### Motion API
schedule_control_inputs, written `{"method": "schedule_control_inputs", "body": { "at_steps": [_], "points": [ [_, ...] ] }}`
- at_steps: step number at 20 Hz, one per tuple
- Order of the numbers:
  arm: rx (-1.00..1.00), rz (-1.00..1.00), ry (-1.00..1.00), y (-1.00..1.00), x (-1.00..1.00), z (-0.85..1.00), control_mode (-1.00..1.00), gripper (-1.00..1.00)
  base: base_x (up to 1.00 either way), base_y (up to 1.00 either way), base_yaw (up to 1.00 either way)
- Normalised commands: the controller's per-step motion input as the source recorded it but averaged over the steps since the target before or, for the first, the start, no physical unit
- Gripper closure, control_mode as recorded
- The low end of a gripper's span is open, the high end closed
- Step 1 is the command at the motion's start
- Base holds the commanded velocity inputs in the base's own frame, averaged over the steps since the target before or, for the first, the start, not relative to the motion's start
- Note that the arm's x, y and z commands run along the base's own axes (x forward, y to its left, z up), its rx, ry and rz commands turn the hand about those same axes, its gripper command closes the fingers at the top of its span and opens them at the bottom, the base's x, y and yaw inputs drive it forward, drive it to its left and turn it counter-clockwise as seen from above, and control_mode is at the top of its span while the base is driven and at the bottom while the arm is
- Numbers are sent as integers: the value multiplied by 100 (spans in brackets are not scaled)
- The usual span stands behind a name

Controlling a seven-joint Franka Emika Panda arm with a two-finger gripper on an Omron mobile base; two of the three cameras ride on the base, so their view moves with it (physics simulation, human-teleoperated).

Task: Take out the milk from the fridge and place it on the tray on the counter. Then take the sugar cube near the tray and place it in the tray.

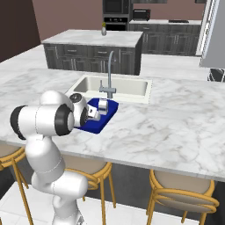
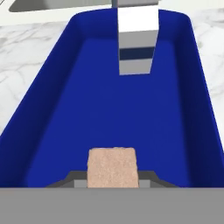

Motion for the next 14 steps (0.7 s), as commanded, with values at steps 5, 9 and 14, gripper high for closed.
{"method": "schedule_control_inputs", "body": {
  "at_steps": [5,9,14],
  "points": [
    [0,0,3,0,24,-7,-100,100,0,0,0],
    [0,0,0,0,21,-24,-100,100,0,0,0],
    [0,0,2,-2,26,-29,-100,100,0,0,0]
  ]
}}
